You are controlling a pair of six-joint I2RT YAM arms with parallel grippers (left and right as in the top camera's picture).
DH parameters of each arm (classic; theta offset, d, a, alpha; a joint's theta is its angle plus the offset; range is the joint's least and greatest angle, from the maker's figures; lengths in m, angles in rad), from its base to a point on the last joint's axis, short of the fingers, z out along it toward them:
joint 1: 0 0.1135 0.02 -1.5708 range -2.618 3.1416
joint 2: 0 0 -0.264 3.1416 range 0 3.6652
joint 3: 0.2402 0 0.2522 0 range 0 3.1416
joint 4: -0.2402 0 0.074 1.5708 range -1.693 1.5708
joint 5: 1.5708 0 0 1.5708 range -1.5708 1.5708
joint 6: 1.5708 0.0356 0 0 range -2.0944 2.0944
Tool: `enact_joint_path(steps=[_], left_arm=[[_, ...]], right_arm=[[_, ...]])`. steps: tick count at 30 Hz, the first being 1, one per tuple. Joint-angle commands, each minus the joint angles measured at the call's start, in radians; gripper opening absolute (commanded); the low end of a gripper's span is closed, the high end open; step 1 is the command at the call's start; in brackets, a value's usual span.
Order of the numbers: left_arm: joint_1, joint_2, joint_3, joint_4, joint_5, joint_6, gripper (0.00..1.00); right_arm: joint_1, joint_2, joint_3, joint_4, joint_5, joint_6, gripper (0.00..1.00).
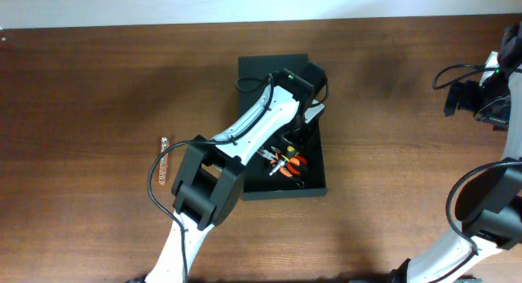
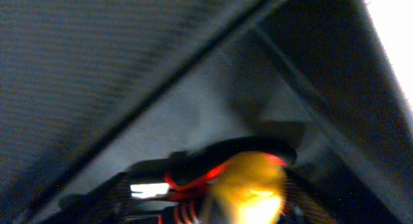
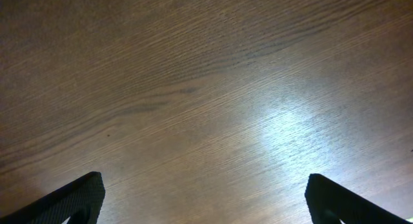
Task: Pack container
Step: 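Lower the screwdriver into the box onto the pliers and release, then withdraw the left gripper left toward the orange socket rail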
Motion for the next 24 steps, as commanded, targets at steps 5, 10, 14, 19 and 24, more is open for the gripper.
enact_joint_path(steps=[5, 10, 14, 19, 24], left_arm=[[0.008, 0.001, 0.022, 0.001, 0.006, 0.004, 0.82], [0.008, -0.001, 0.108, -0.042, 0.002, 0.004, 0.83], [0.008, -0.001, 0.250, -0.113, -0.029, 0.004, 0.83], [0.008, -0.001, 0.432, -0.213, -0.058, 0.004, 0.84], [0.010, -0.001, 0.602, -0.326, -0.188, -0.032, 0.87]], right_arm=[[-0.003, -0.018, -0.004, 0.000, -0.002, 0.009, 0.99], [-0.003, -0.018, -0.004, 0.000, -0.002, 0.009, 0.99], [-0.003, -0.018, -0.004, 0.000, -0.002, 0.009, 0.99], [-0.003, -0.018, -0.004, 0.000, -0.002, 0.009, 0.99], [-0.003, -0.018, -0.004, 0.000, -0.002, 0.009, 0.99]])
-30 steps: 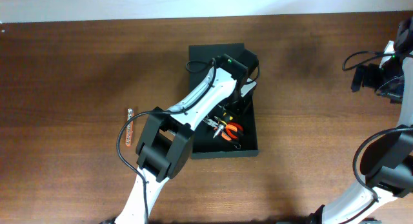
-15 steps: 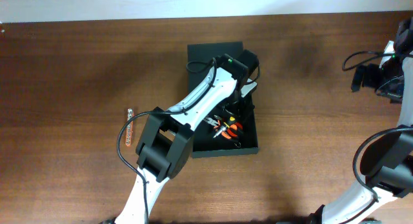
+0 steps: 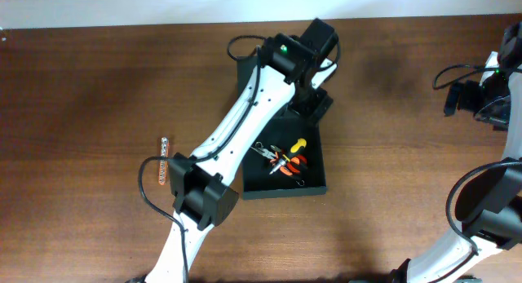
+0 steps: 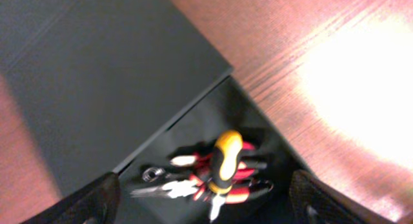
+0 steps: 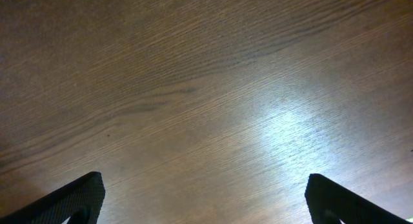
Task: Pack container
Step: 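Withdraw the left gripper left toward the orange socket rail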
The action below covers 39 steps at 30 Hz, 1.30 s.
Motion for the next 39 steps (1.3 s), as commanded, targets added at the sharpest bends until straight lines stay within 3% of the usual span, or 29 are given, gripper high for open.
enact_joint_path(steps=[1, 3, 4, 6, 12, 19, 24, 34, 39], left_arm=[[0.012, -0.001, 0.108, -0.053, -0.148, -0.048, 0.87], [0.032, -0.001, 0.188, -0.121, -0.229, -0.102, 0.87], [0.042, -0.001, 0.211, -0.143, -0.238, -0.115, 0.92], [0.068, -0.001, 0.256, -0.177, -0.238, -0.130, 0.92], [0.159, -0.061, 0.262, -0.177, -0.234, -0.153, 0.99], [0.267, -0.166, 0.222, -0.177, -0.208, -0.152, 0.99], [0.323, -0.280, 0.010, -0.177, -0.208, -0.157, 0.99], [0.449, -0.628, -0.563, -0.177, -0.211, -0.352, 0.99], [0.566, -0.796, -0.739, -0.142, -0.207, -0.370, 0.99]], right_arm=[[-0.003, -0.018, -0.004, 0.000, -0.002, 0.009, 0.99], [-0.003, -0.018, -0.004, 0.000, -0.002, 0.009, 0.99], [-0.003, -0.018, -0.004, 0.000, -0.002, 0.009, 0.99], [-0.003, -0.018, -0.004, 0.000, -0.002, 0.009, 0.99], [-0.003, -0.018, -0.004, 0.000, -0.002, 0.009, 0.99], [-0.003, -0.018, -0.004, 0.000, -0.002, 0.009, 0.99], [-0.003, -0.018, -0.004, 0.000, -0.002, 0.009, 0.99], [-0.003, -0.018, -0.004, 0.000, -0.002, 0.009, 0.99], [-0.003, -0.018, -0.004, 0.000, -0.002, 0.009, 0.99]])
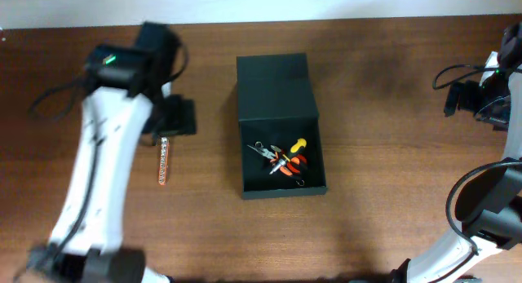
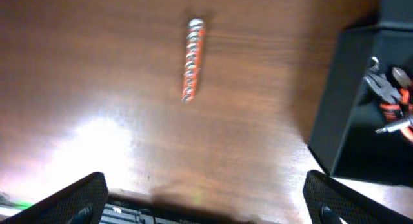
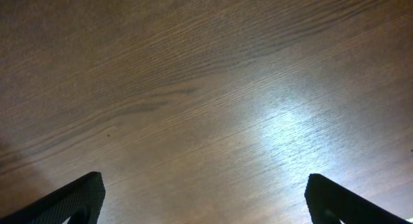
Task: Pack container
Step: 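Withdraw the left gripper left toward the orange socket rail, then lower the left gripper over the socket rail's end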
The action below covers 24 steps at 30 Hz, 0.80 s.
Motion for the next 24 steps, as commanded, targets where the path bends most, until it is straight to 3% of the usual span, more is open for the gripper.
enact_joint_path(steps=[1, 7, 16, 24], left_arm=[[0.091, -0.151, -0.100, 0.036, 0.002, -0.048, 0.99], [0.241, -0.225, -0.271, 0.180, 0.060, 0.014, 0.99], [0.253, -0.212, -0.549, 0.538, 0.048, 0.112, 0.99], [0.253, -0.210, -0.582, 0.567, 0.068, 0.113, 0.99]], right_arm=[[-0.003, -0.018, -0.004, -0.001, -0.002, 0.010, 0.99], [-0.003, -0.018, -0.004, -0.001, -0.002, 0.010, 0.99], [-0.003, -0.018, -0.004, 0.000, -0.002, 0.010, 0.99], [-0.003, -0.018, -0.004, -0.001, -0.002, 0.010, 0.99]])
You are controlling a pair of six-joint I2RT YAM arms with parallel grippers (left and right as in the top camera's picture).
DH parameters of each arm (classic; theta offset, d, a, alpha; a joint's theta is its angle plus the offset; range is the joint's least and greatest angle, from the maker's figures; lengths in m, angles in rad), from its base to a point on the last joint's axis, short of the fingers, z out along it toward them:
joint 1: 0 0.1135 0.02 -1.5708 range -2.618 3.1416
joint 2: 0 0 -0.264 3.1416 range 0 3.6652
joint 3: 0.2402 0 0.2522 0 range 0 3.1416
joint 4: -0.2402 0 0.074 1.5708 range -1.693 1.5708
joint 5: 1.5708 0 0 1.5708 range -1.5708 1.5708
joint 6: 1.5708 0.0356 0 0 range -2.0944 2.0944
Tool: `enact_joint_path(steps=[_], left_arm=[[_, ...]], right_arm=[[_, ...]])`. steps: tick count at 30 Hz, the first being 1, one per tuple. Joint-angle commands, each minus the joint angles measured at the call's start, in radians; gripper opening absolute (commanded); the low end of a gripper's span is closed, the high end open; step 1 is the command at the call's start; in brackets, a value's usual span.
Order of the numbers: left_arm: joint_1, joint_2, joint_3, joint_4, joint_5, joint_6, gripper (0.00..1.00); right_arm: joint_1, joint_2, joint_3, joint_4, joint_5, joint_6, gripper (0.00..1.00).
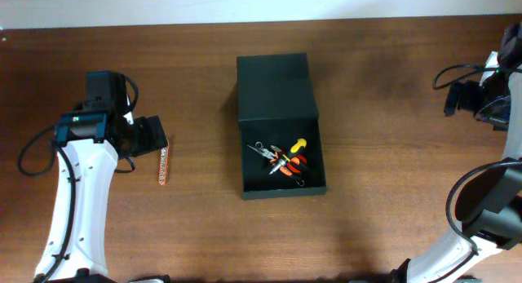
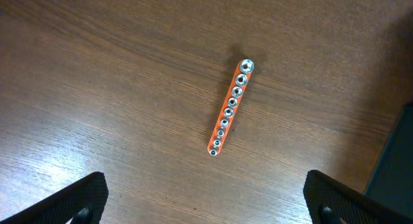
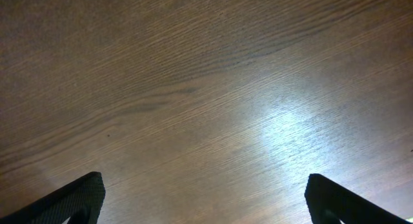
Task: Pack container
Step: 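Lower the left gripper over the socket rail's end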
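Note:
An open black box (image 1: 281,165) stands mid-table with its lid (image 1: 273,87) folded back. Inside lie orange-handled pliers and a yellow-handled screwdriver (image 1: 285,159). An orange socket rail (image 1: 163,165) with several silver sockets lies on the wood left of the box; the left wrist view shows this rail (image 2: 230,108) slanted, ahead of the fingers. My left gripper (image 2: 205,201) hangs open over the table just left of the rail, holding nothing. My right gripper (image 3: 205,201) is open above bare wood at the far right edge.
The wooden table (image 1: 391,152) runs under everything. A corner of the black box (image 2: 397,166) shows at the right edge of the left wrist view. The right arm's cables and base (image 1: 481,95) sit at the far right.
My left gripper has dropped lower and nearer the socket rail, which now lies sharp in the middle of its wrist view. The box has slid almost out of that view. The right arm is unchanged.
My left arm first reached into the black box, close over the pliers and screwdriver. Then it stood higher at the box's far end with those tools left inside. After that it was across the table, above the socket rail, and now sits lower beside it.

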Motion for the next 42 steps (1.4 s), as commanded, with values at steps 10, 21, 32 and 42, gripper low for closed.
enact_joint_path(steps=[10, 21, 32, 42], left_arm=[[0.003, 0.192, -0.006, 0.044, 0.163, 0.283, 0.99], [0.002, 0.350, -0.006, 0.100, 0.160, 0.328, 0.99], [0.002, 0.437, -0.006, 0.133, 0.159, 0.342, 0.99], [0.003, 0.470, -0.006, 0.133, 0.159, 0.341, 0.99]], right_arm=[[-0.003, -0.018, -0.004, 0.000, -0.002, 0.009, 0.99], [-0.003, -0.018, -0.004, 0.000, -0.002, 0.009, 0.99], [-0.003, -0.018, -0.004, 0.000, -0.002, 0.009, 0.99], [-0.003, -0.018, -0.004, 0.000, -0.002, 0.009, 0.99]])
